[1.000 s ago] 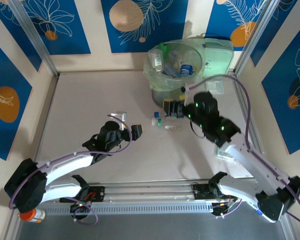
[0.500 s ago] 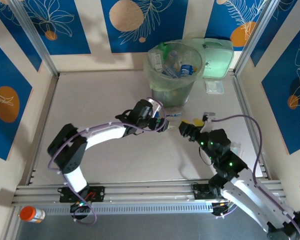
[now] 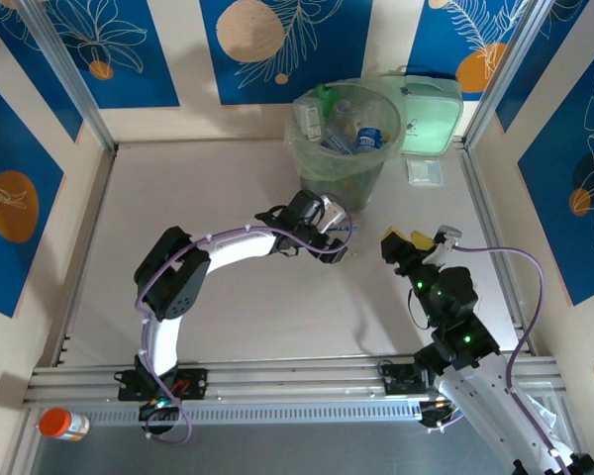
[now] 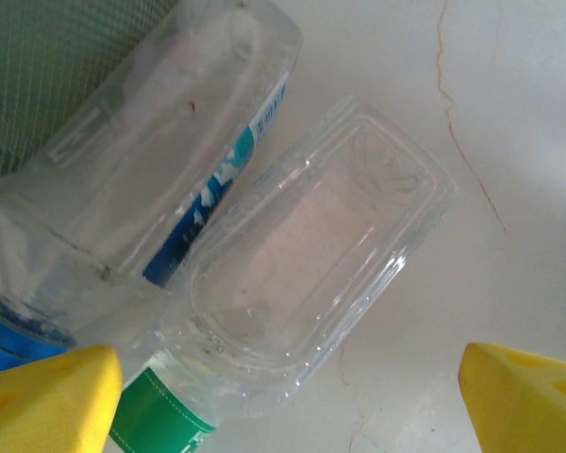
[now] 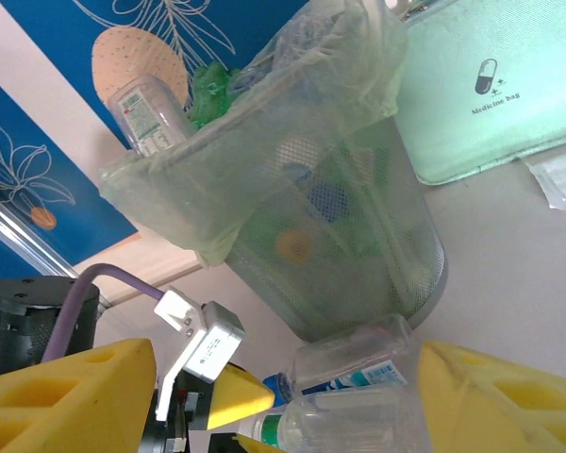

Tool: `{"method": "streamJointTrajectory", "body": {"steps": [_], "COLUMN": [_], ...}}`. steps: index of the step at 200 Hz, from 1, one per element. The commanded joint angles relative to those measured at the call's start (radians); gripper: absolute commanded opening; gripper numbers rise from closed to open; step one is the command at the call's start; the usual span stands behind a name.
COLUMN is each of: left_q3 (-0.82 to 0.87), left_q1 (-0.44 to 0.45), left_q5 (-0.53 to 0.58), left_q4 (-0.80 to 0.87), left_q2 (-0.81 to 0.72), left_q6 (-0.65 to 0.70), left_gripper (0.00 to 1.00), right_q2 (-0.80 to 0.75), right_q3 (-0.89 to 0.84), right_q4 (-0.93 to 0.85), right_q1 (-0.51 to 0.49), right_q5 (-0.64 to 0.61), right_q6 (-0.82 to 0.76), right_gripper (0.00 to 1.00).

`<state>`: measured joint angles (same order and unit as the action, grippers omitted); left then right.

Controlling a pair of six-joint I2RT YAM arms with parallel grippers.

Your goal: Put the plastic bottles in the bin

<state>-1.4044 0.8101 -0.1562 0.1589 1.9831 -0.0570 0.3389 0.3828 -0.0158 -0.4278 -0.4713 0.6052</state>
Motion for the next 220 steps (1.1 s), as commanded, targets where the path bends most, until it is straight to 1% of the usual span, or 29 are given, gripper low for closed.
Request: {"method": "streamJointTrajectory", "body": {"steps": [1, 34, 49, 83, 103, 125, 139, 147, 173, 198, 220], "left_q3": [-0.048, -0.108, -0.128, -0.136, -0.129, -0.120, -0.128, -0.135, -0.143, -0.143, -0.132], "left_q1": [0.003, 0.003, 0.004, 0.011, 0.018, 0.030, 0.037, 0.042, 0.055, 0.064, 0.066], "left_q5": [0.018, 0.046, 0.030, 0.036, 0.009, 0.002, 0.001, 0.006, 0.063, 0.116, 0.152], "left_q4": [0.070, 0.121, 0.136, 0.154, 0.168, 0.171, 0.183, 0.192, 0.197, 0.199, 0.194], "left_q2": [0.035, 0.080, 0.101, 0.107, 0.103, 0.092, 0.099, 0.105, 0.128, 0.149, 0.157], "left_q6": [0.068, 0.107, 0.108, 0.108, 0.099, 0.085, 0.082, 0.082, 0.096, 0.110, 0.117], "left_gripper": [0.92, 0.93, 0.93, 0.92, 0.91, 0.86, 0.80, 0.78, 0.76, 0.67, 0.66], "right_q2": [-0.006, 0.004, 0.013, 0.036, 0.049, 0.057, 0.058, 0.058, 0.064, 0.080, 0.088], "right_q3": [-0.009, -0.019, -0.019, -0.019, -0.018, -0.020, -0.022, -0.024, -0.028, -0.028, -0.028], "right_q4": [0.015, 0.030, 0.031, 0.046, 0.054, 0.059, 0.062, 0.063, 0.075, 0.080, 0.085], "right_q1": [0.025, 0.053, 0.060, 0.067, 0.070, 0.070, 0.070, 0.072, 0.073, 0.073, 0.075], "right_q5": [0.043, 0.081, 0.094, 0.117, 0.127, 0.134, 0.134, 0.132, 0.139, 0.140, 0.145], "right_q6": [0.039, 0.053, 0.060, 0.067, 0.070, 0.074, 0.074, 0.076, 0.077, 0.080, 0.080], "right_gripper": [0.74, 0.74, 0.74, 0.74, 0.74, 0.74, 0.74, 0.74, 0.74, 0.74, 0.74]}}
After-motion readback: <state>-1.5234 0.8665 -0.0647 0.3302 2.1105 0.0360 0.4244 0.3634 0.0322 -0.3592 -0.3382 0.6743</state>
